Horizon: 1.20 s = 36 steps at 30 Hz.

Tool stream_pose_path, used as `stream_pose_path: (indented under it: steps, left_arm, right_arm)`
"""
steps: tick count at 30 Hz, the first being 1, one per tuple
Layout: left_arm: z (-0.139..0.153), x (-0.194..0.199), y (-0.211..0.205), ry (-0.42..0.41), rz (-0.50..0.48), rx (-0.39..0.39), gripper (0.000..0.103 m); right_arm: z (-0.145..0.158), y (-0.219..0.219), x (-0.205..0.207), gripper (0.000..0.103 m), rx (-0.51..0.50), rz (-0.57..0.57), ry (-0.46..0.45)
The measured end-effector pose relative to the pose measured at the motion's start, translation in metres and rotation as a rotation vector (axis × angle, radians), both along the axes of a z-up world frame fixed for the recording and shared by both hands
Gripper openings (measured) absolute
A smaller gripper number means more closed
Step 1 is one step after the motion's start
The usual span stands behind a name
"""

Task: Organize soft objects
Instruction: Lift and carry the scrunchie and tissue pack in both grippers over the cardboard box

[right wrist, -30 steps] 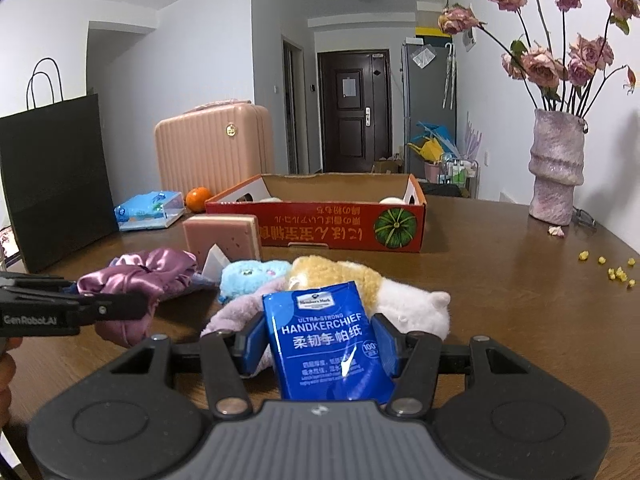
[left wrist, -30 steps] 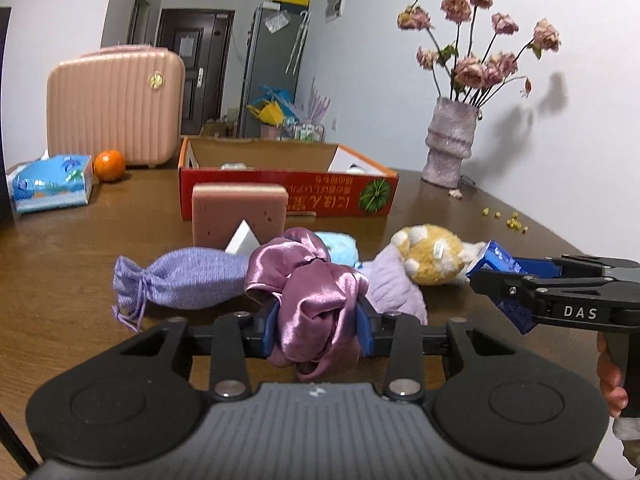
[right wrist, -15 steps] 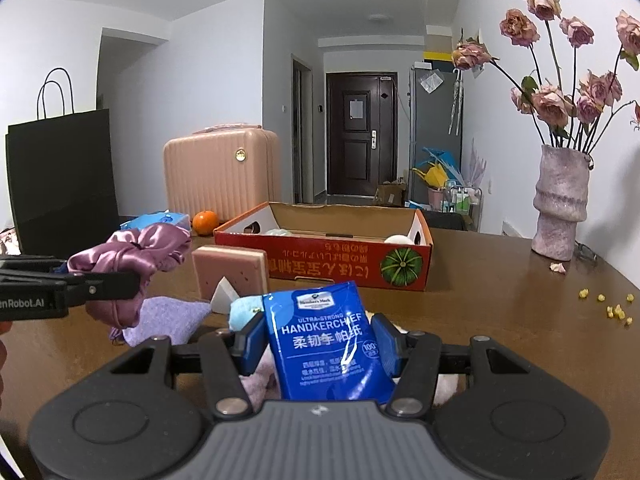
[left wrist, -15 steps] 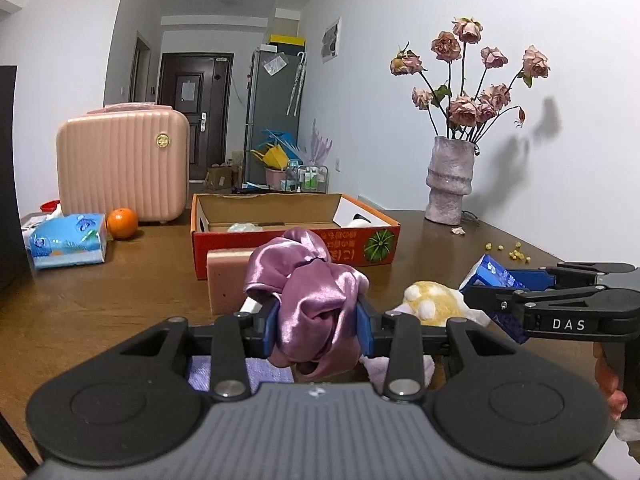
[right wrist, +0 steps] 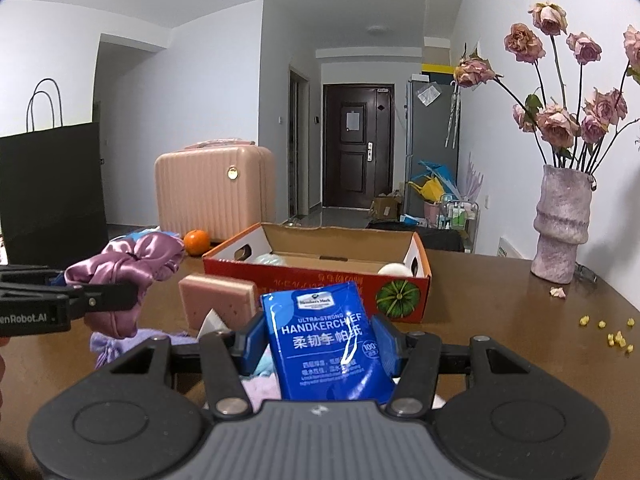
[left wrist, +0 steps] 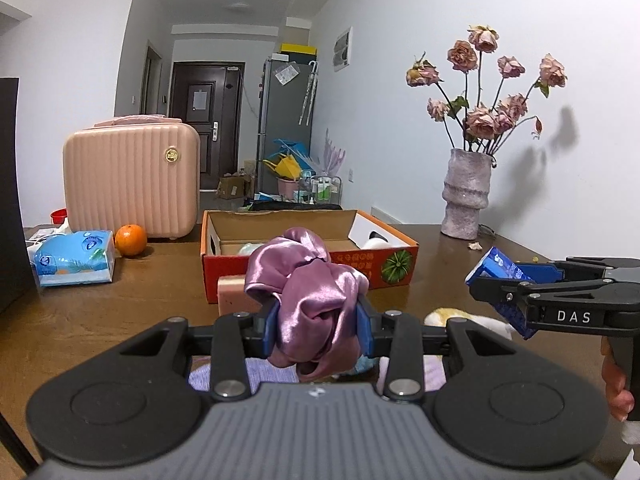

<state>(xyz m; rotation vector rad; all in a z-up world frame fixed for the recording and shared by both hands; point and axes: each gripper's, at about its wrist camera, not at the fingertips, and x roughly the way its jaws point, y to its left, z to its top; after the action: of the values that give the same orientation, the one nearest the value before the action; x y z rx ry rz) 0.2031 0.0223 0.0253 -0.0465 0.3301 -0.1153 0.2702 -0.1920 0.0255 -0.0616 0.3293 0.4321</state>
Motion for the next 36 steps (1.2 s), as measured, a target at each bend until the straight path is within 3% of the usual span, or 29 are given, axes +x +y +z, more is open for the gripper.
stream_pose_path:
  steps: [36]
  left_arm:
    - [0.035,0.101,0.000,-0.076,0.063,-0.027,0.038]
  right_arm:
    - [0.033,0.033,0.100,0.055,0.055,-0.036,-0.053]
